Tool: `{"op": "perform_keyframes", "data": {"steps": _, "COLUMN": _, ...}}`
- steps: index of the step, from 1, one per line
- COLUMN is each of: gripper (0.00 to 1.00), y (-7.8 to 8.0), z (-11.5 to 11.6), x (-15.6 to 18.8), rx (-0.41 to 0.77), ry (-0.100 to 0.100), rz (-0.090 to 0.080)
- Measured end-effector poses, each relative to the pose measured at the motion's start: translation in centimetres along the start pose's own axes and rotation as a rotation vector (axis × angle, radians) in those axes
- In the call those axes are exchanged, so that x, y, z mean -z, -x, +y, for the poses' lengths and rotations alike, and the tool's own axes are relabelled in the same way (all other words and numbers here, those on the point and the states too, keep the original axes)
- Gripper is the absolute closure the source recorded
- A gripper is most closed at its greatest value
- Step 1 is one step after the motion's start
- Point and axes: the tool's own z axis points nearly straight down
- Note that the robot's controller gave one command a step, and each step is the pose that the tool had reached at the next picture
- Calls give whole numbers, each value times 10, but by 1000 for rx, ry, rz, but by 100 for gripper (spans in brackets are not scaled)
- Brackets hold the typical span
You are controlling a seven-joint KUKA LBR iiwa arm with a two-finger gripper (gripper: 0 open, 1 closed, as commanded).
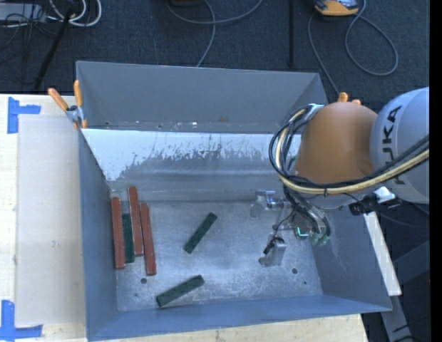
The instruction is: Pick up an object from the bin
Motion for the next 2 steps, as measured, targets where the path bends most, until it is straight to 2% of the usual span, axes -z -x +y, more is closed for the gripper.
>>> {"op": "perform_keyframes", "data": {"steps": 1, "gripper": 0, "y": 13, "z": 4, "x": -102, "rx": -221, "ry": 1, "rz": -2}}
{"op": "perform_keyframes", "data": {"steps": 2, "gripper": 0, "y": 58, "z": 104, "x": -104, "rx": -214, "ry": 6, "rz": -11}}
